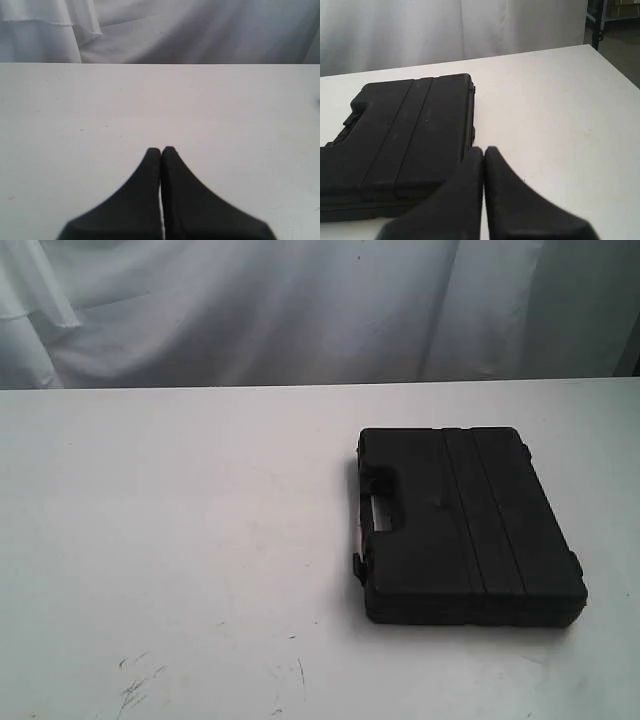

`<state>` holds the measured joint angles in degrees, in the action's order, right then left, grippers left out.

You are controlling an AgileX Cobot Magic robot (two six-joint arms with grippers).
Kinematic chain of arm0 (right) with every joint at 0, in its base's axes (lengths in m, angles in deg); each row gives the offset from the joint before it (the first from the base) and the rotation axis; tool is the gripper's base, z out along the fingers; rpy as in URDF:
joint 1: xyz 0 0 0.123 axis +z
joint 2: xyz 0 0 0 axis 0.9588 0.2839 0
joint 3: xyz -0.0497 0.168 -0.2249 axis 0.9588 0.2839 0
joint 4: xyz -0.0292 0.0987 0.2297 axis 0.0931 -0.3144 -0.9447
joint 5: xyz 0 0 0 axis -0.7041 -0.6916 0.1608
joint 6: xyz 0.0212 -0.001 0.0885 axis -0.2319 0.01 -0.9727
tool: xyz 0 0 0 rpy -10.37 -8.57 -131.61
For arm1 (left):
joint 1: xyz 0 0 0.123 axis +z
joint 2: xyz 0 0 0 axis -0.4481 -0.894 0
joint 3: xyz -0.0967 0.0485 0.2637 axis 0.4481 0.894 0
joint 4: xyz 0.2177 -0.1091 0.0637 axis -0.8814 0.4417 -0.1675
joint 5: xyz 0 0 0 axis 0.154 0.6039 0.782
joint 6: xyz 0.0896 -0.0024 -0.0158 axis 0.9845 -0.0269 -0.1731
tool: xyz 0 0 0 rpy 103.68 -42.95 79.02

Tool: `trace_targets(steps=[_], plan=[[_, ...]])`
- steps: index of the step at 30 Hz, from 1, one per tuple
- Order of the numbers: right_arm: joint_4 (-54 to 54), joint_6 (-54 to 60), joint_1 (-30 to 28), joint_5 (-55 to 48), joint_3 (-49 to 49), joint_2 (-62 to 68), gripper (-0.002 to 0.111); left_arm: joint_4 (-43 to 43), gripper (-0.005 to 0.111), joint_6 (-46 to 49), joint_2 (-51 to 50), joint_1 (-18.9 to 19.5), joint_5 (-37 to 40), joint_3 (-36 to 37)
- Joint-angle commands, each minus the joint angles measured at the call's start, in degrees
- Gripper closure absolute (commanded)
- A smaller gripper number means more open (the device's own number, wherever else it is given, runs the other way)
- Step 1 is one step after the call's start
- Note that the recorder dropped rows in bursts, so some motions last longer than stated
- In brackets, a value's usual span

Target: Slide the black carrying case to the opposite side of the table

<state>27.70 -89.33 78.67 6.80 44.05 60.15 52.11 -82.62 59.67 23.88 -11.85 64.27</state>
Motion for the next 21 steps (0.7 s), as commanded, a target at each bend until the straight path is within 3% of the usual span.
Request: trace_targets(steps=[1,10,21], plan=[[-0.19,0.24,-0.18,3.41,0.22,-0.29,0.108,0.07,0.107,-0.04,0.23,0.18,-0.36,0.28],[-0.33,0.24,-0.18,29.23,0.22,-0.29,0.108,0.07,0.107,-0.04,0.23,0.18,-0.36,0.28],[-0.33,0.25,-0.18,40.56,0.22,-0.29,0.108,0.07,0.107,-0.04,0.23,0.18,-0.36,0.28]])
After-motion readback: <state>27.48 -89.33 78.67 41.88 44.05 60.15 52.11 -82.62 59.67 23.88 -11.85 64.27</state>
